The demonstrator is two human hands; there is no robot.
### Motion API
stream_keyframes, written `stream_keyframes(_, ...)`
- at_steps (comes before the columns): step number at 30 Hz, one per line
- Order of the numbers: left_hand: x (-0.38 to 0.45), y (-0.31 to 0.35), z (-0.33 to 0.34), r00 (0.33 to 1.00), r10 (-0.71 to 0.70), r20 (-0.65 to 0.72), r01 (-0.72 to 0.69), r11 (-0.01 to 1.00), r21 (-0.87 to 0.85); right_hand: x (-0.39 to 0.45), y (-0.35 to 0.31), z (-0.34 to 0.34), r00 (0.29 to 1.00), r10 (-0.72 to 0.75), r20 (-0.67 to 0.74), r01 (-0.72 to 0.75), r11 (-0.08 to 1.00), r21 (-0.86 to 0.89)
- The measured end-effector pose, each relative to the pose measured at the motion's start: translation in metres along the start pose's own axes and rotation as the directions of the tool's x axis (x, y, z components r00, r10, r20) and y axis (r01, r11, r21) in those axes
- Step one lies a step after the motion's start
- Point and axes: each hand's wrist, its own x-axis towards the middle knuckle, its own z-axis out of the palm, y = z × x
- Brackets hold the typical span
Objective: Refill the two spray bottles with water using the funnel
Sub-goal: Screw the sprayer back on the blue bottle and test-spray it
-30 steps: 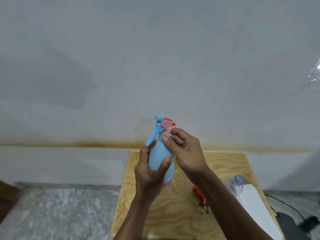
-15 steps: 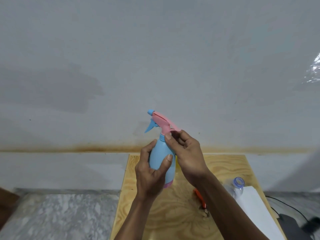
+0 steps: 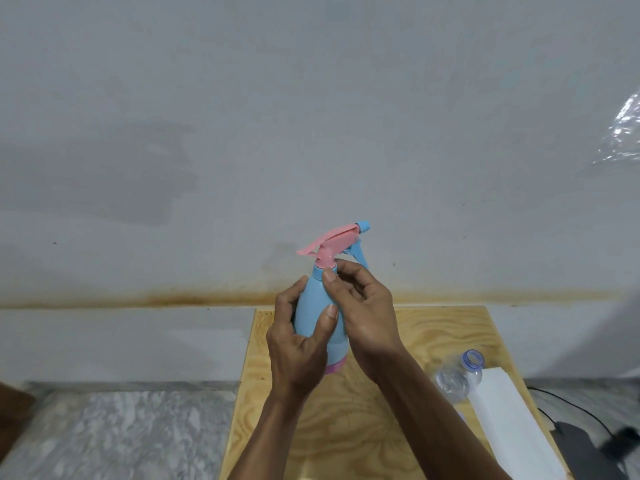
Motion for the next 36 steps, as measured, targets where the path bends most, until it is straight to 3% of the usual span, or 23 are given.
stream_keyframes(15, -0.002, 0.005, 0.0, 1.0, -0.008, -0.022, 0.007, 0.999, -0.043, -0.007, -0.002, -0.002, 0.999, 0.032, 0.016, -0.033, 0.998, 0.059)
stream_keyframes(36, -0.003, 0.008, -0.002, 1.0, 0.001, 0.004, -0.001, 0.999, -0.034, -0.008, -0.011, -0.001, 0.998, -0.007, 0.058, 0.009, 1.0, -0.022)
